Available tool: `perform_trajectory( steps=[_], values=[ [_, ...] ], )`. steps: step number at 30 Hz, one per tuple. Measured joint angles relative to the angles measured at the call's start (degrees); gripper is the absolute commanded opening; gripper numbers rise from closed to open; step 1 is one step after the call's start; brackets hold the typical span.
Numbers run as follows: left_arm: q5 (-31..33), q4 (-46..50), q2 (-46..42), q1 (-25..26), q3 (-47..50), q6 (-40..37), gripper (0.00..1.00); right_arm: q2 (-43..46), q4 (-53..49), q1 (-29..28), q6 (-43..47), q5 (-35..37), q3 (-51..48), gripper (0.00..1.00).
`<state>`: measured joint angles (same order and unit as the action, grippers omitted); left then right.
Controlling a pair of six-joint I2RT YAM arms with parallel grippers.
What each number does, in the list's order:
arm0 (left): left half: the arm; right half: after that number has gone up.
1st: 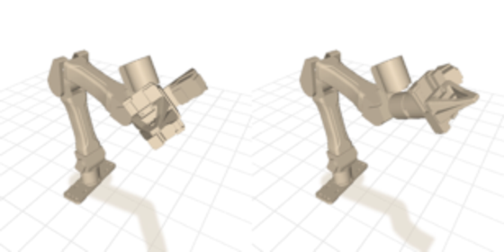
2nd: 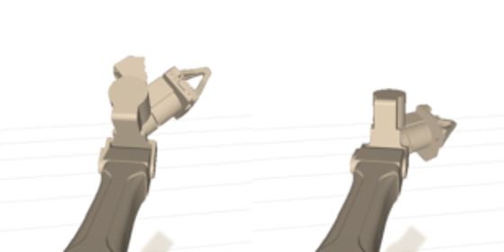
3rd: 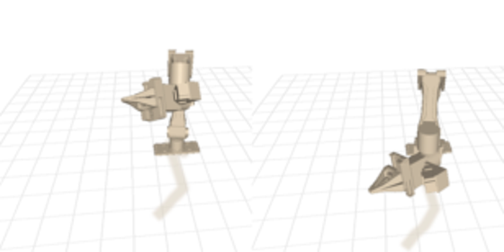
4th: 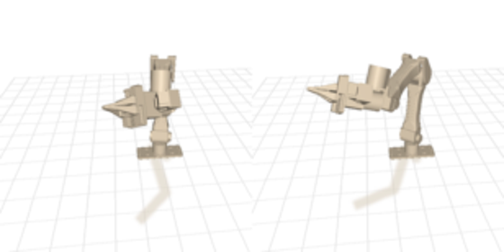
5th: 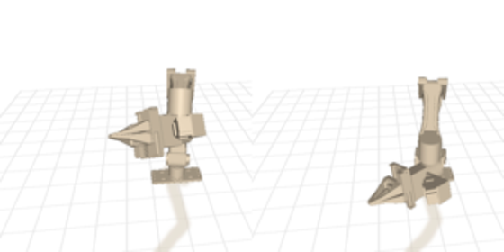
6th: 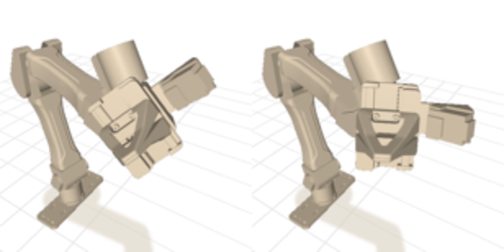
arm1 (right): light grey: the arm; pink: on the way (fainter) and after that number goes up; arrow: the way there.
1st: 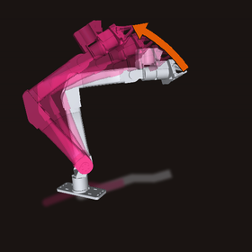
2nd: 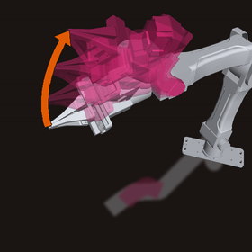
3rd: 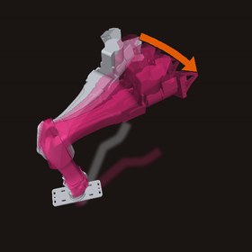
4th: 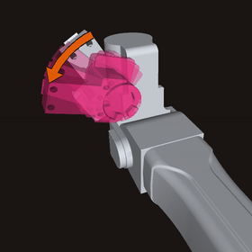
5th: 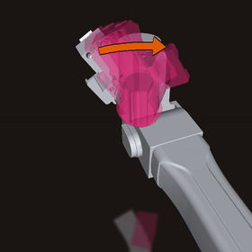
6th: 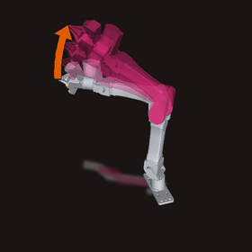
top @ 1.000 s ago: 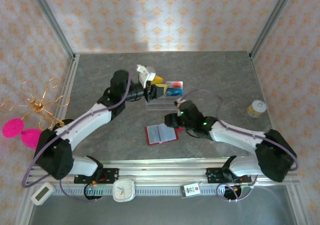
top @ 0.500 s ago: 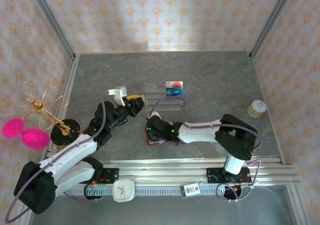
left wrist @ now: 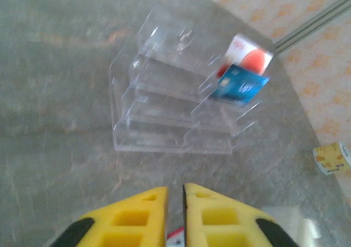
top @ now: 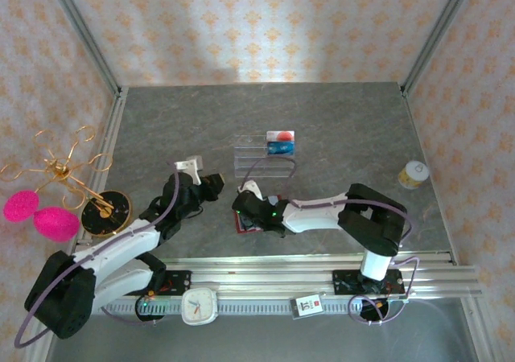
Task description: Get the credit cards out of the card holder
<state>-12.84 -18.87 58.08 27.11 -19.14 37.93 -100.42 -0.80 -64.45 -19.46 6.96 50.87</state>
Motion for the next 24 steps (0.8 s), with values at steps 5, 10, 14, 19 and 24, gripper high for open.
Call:
perform_trajectory(
  steps=[5,10,14,19,24],
  values=[
    [-2.0,-0.1,6.1,3.8,0.9,0.7,0.00,4.2,3.8,1.7,-2.3,-2.4,-4.6,0.00],
    [-3.9,-0.6,12.7,8.5,0.6,0.7,0.00,7.3,7.5,2.6,-4.6,-3.6,-7.4,0.00],
    [-5.4,-1.7,17.0,10.1,-0.2,0.7,0.00,8.9,9.0,2.6,-6.2,-4.0,-8.7,0.16],
    [-8.0,-4.7,23.5,12.4,-4.2,1.0,0.00,14.6,9.4,2.6,-9.2,-2.5,-12.5,0.28],
    [-10.2,-6.5,29.9,15.7,-10.4,1.1,0.00,26.2,7.3,3.1,-12.2,1.1,-17.3,0.28]
  ],
)
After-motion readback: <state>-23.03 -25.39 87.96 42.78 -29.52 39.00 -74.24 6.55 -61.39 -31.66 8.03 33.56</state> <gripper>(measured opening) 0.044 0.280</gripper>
